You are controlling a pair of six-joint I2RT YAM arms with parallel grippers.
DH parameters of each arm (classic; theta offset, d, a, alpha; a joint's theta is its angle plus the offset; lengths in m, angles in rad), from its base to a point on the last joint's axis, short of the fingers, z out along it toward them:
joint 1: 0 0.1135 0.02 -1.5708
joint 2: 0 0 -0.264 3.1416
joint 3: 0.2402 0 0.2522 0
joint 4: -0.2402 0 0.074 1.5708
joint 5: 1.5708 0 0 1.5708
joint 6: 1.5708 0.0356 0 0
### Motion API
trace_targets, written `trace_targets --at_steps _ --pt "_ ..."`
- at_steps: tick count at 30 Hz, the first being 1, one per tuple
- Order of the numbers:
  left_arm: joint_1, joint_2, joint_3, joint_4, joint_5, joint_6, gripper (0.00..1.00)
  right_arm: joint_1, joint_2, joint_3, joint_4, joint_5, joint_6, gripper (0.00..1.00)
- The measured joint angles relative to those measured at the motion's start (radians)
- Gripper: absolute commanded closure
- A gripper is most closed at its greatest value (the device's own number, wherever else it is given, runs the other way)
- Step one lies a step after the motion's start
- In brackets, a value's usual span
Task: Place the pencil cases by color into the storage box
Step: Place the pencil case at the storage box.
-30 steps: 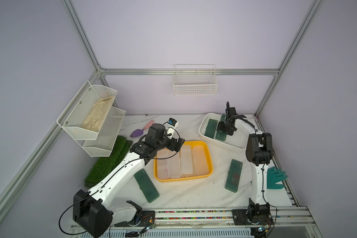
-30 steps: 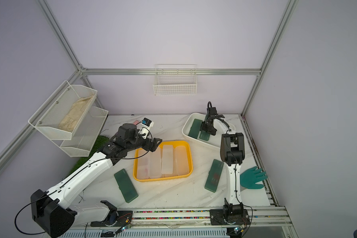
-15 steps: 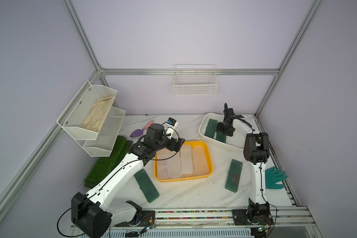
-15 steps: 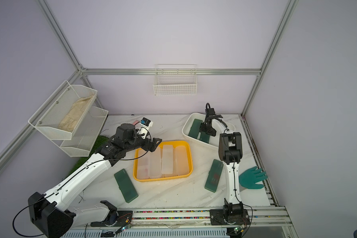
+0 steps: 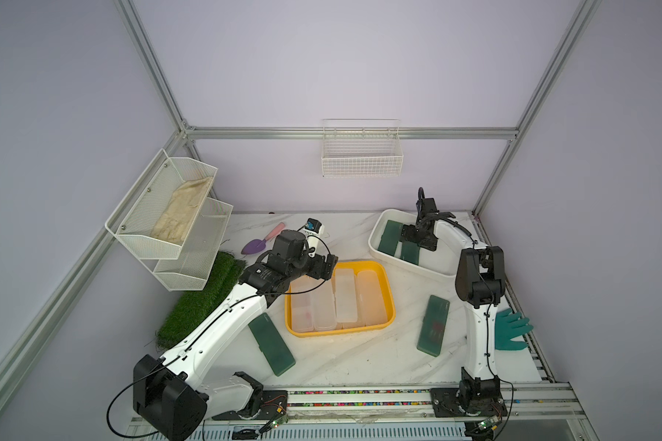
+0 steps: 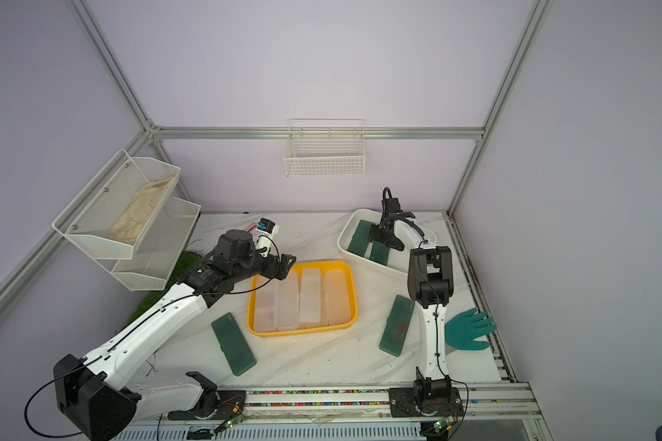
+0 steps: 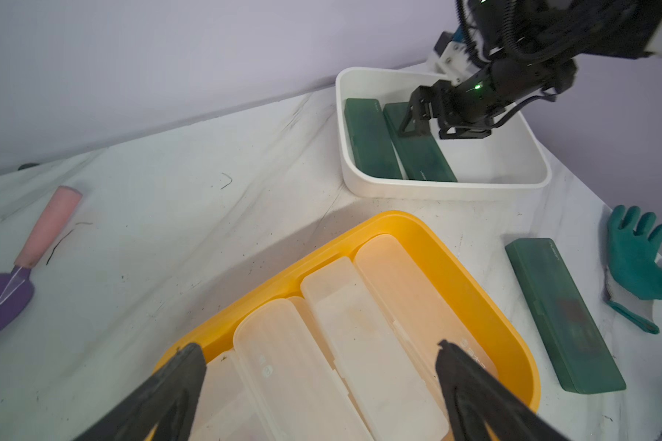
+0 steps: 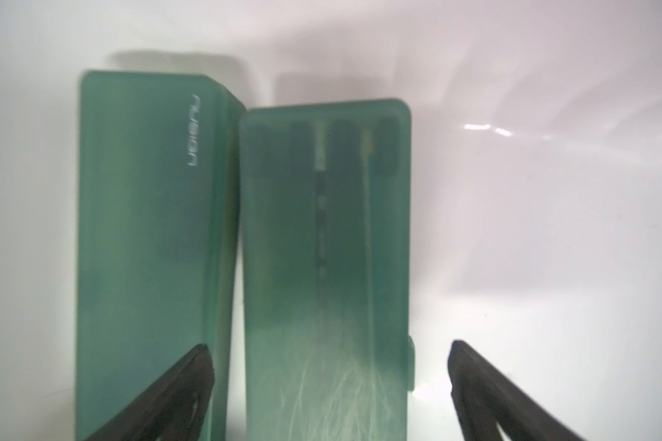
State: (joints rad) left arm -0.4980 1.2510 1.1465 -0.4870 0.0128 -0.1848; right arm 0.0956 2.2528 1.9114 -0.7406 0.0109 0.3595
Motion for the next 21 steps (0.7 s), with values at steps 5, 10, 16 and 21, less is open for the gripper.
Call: trace_targets --at_steps 5,10,16,21 --pt "0.006 0.0 0.0 -0.083 -0.09 -0.101 0.01 0.012 -0.175 -0.1 0.098 0.03 -0.018 0.03" --pt "0.022 -0.002 -0.006 -0.174 -0.15 -0.22 0.0 0.066 -0.315 -0.195 0.183 0.072 -0.058 0.03" --pt "0.076 -0.049 -0.101 -0.241 -0.155 -0.36 0.0 0.184 -0.399 -0.336 0.274 0.108 -0.11 0.03" --pt "0.128 -0.093 -0.141 -0.315 -0.183 -0.47 0.0 0.266 -0.497 -0.494 0.346 0.093 -0.118 0.03"
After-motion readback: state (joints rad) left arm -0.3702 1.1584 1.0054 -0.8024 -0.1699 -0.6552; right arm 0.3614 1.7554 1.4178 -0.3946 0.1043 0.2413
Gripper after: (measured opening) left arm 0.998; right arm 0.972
